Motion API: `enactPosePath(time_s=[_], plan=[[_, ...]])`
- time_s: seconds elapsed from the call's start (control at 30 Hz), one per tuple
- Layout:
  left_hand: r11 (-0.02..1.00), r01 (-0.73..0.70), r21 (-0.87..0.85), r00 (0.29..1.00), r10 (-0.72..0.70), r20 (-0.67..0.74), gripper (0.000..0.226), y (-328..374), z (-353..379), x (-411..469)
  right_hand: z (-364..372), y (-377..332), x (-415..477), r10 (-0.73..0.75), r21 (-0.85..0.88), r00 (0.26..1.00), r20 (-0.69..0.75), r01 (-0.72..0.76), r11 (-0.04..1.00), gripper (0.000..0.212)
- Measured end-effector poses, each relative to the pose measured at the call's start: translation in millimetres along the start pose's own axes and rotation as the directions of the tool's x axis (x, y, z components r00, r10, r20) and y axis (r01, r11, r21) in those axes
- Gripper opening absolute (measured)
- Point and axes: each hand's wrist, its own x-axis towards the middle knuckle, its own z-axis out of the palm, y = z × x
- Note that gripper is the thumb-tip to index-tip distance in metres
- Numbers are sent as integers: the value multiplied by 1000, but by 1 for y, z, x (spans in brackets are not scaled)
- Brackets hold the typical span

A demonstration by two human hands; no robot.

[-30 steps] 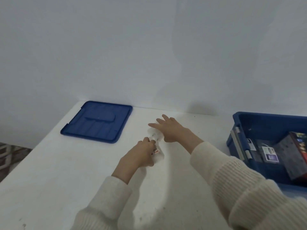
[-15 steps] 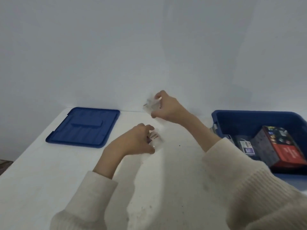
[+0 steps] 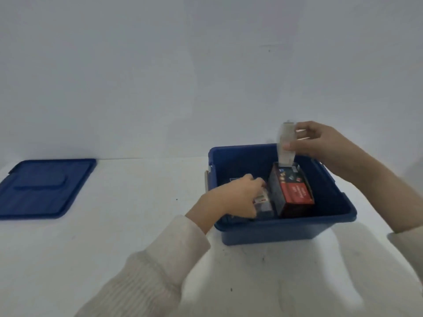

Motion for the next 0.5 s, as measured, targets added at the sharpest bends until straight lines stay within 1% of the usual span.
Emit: enactPosePath(time_s=[0.1, 0.2, 0.3, 0.37, 0.43, 0.5], plan=[[981, 43, 187, 996, -57, 74, 46, -3, 16, 16, -5, 16, -4, 1, -27, 995, 95, 2, 1000, 48], [963, 70, 259, 985, -109, 138, 43, -8, 26, 26, -1, 23, -8, -33, -116, 981, 191, 55, 992, 48], [949, 92, 300, 963, -162, 215, 45, -9, 33, 31, 6, 28, -9, -66, -159, 951, 303, 119, 980, 50], [946, 113, 304, 960, -183, 213, 45, -9, 35, 33, 9, 32, -8, -98, -264, 909, 405, 219, 939, 52], [942, 142, 303, 960, -206, 190, 43, -9, 33, 32, 14, 38, -5, -107, -351, 835, 539, 338, 873, 54], [940, 202, 275, 950, -256, 179, 40, -8, 32, 33, 19, 45, -1, -90, -425, 755, 649, 458, 781, 54]])
